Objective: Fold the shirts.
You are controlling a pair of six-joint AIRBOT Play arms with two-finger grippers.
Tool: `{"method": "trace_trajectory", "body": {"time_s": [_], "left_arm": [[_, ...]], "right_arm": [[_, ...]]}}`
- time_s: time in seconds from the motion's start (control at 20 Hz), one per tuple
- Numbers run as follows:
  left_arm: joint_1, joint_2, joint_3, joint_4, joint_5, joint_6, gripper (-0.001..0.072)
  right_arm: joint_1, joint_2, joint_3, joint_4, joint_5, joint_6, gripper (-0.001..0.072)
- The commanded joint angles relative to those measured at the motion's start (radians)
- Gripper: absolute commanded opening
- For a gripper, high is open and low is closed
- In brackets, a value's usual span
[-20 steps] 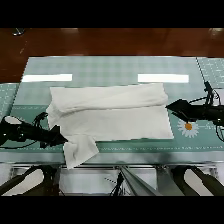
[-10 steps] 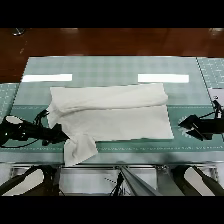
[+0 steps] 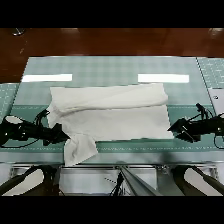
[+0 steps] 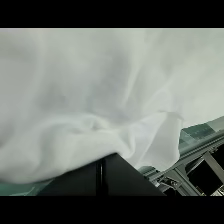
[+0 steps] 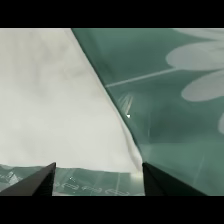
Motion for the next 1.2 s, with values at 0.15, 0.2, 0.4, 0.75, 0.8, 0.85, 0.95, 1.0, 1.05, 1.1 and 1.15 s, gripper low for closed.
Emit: {"method": "trace_trajectory", "body": {"time_s": [0.15,0.2,0.4,0.75,0.8,0.85,0.95,1.0,1.05,1.1,1.15], "left_arm": [[0.0,-0.001,0.0,0.0,-0.001,0.0,0.0026],[0.0,0.0,0.0,0.0,-0.001,0.0,0.0026],[0.0,-0.001,0.0,0.0,0.0,0.001,0.0027],[0.0,0.0,0.001,-0.004,-0.001,0.015,0.0026],[0.002,0.002,0.01,-0.013,-0.005,0.037,0.0027],[0.004,0.011,0.03,-0.038,-0.005,0.048,0.0027],[0.017,0.019,0.101,-0.145,-0.034,0.083,0.0026],[0.018,0.019,0.147,-0.186,-0.053,0.111,0.0026],[0.009,0.018,0.196,-0.185,-0.058,0.123,0.0026],[0.001,0.015,0.236,-0.174,-0.048,0.122,0.0026],[-0.002,0.008,0.277,-0.175,-0.023,0.111,0.0026]], "right_arm": [[0.005,-0.078,-0.001,0.073,-0.024,-0.043,0.0622],[0.005,-0.094,-0.001,0.08,-0.026,-0.048,0.0622],[0.005,-0.14,0.0,0.139,-0.035,-0.076,0.0621],[0.005,-0.14,0.002,0.197,-0.034,-0.214,0.0017],[0.005,-0.137,0.01,0.209,-0.025,-0.223,0.0017],[0.005,-0.132,0.029,0.21,-0.017,-0.221,0.0017],[0.005,-0.132,0.096,0.209,0.001,-0.208,0.0017],[0.005,-0.132,0.137,0.209,-0.01,-0.195,0.0017],[0.005,-0.132,0.177,0.208,-0.032,-0.195,0.0017],[0.005,-0.132,0.215,0.21,-0.051,-0.19,0.0017],[0.006,-0.132,0.255,0.224,-0.057,-0.187,0.0017]]}}
